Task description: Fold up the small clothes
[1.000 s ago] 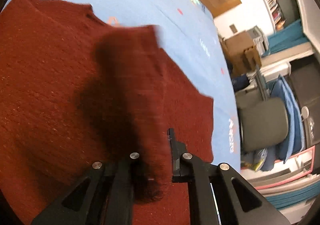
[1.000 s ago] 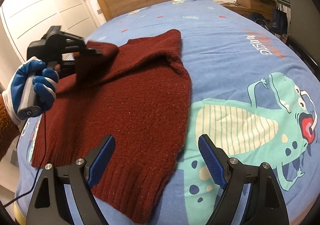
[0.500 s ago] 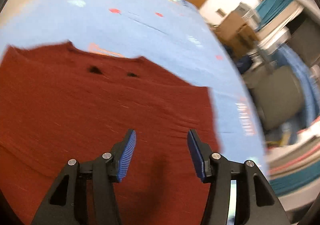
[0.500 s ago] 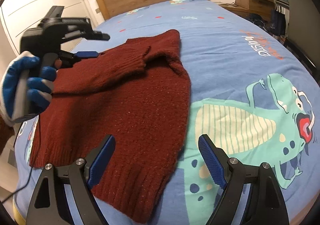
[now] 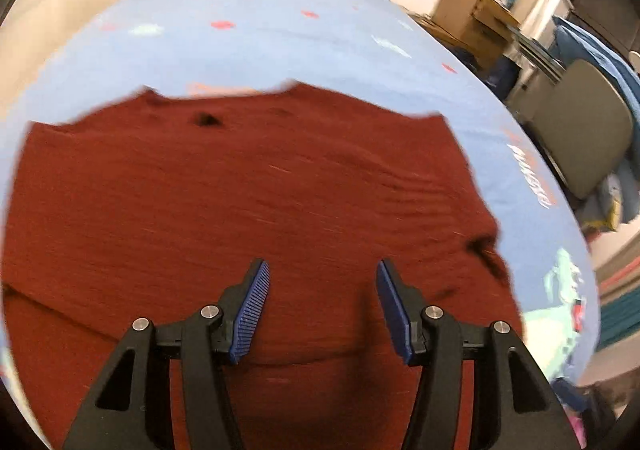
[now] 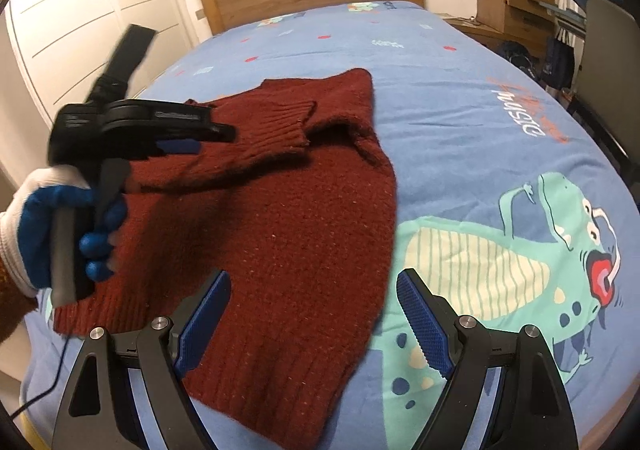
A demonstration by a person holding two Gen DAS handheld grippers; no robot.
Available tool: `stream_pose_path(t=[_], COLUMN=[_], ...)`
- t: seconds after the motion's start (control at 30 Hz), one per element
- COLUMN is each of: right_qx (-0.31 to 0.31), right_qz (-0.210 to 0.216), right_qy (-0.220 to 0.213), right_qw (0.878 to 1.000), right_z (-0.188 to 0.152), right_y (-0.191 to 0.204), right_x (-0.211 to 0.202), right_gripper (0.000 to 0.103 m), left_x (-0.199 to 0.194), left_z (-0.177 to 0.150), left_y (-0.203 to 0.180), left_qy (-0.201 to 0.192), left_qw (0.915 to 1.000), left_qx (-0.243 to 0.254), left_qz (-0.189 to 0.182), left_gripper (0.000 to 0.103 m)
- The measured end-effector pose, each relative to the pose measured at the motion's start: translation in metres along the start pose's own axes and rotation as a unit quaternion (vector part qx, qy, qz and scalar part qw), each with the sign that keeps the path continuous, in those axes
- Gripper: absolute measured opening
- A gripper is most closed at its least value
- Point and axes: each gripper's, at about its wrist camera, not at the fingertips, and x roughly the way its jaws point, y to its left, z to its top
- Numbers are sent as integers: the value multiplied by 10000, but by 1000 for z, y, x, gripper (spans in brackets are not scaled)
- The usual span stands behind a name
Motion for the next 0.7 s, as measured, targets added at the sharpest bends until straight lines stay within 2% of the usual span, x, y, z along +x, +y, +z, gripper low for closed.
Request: stream_pose_path(t=[0.1,0.17,0.2,0.27,0.37,0.43,0.53,0.6,0.7], right_qx=[-116,-182,-208,-278,-381,-443,-505,-522,-533], right_qz=[2,10,11,19,23,25,13,-2,-19], right_qy=[3,14,25,52,84,100,144,181,210], right_qw=[9999,9998,9998,9996,9992,9990,9986,9985,9984], right_z=[5,8,9,12,15,16,14,14,13], right_y=[11,18,21,28,37,41,43,43,44], right_x=[3,8,9,13,17,19,21,25,29], right_gripper=[86,86,86,86,86,86,86,86,86], left_x=[-3,-8,-5,-2,0,-6,-16,-23,-31], left_z=[2,-2,9,4,-15,-26,-36,-34,-19], left_y=[35,67,76,100,126,121,114,113,136], left_qy=[-105,-188,-202,-136,-1,-142,-80,-109,-289], left_qw=[9989,9960,9940,9903,9898,9916,9937,9944,9918], left_qx=[-240,-421,-539,-806,-1014,-879,-804,-760,-832], left_qz=[379,760,935,1121,1003,937,771,732,928], left_gripper=[51,51,51,55,57,58,58,58,58])
